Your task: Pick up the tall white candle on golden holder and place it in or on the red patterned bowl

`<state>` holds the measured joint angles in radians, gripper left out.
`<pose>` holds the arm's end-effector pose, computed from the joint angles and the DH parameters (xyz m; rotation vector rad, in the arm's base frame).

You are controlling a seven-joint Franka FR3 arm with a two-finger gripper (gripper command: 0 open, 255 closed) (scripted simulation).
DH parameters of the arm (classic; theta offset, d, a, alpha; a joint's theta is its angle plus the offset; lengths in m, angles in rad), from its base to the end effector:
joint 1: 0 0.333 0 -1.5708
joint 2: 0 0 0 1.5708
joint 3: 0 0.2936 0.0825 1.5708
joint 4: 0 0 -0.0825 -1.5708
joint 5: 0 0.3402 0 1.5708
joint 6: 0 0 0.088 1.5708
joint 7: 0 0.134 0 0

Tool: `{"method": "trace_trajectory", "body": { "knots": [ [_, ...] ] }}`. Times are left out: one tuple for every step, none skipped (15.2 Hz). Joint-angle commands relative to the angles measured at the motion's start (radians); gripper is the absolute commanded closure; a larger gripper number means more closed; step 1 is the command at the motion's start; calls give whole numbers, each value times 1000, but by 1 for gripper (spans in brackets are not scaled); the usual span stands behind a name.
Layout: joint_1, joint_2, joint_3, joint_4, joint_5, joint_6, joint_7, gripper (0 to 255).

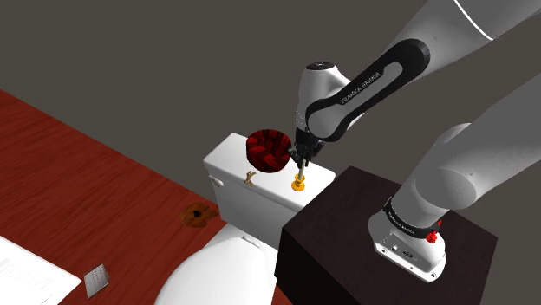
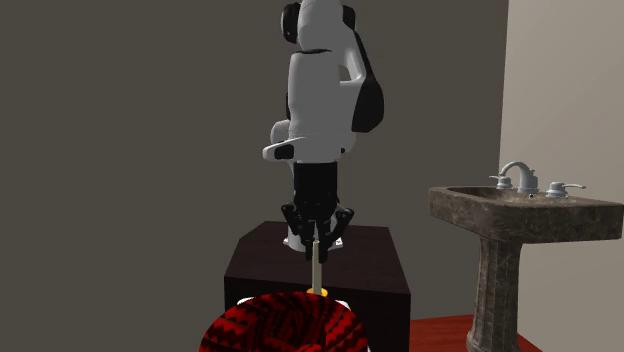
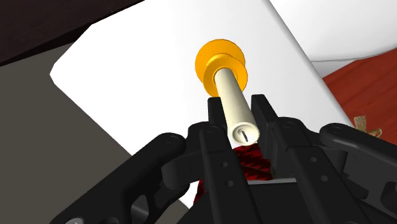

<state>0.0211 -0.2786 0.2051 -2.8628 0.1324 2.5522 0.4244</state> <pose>0.3248 0.0678 0.2544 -3.0975 0.4972 0.0588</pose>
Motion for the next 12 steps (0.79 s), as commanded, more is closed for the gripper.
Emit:
{"method": "trace_trajectory", "body": {
  "knots": [
    [0,0,0,0,0,0,0,255],
    [1,-17,-2,2,1,-20,-1,255],
    [2,-34,-3,6,2,-40,-2,255],
    [3,-50,-5,9,3,-59,-2,255],
    [4,-67,-6,13,4,-79,-3,255],
    [5,-82,-8,17,4,-99,-4,255],
    [5,-97,-9,21,4,-118,-4,255],
    [6,-112,-11,26,4,-138,-4,255],
    [6,-127,-12,30,4,-157,-5,255],
    [7,-141,-14,36,4,-176,-5,255],
    [7,-154,-15,41,4,-195,-5,255],
    [7,-167,-17,47,3,-214,-5,255]
  ]
}}
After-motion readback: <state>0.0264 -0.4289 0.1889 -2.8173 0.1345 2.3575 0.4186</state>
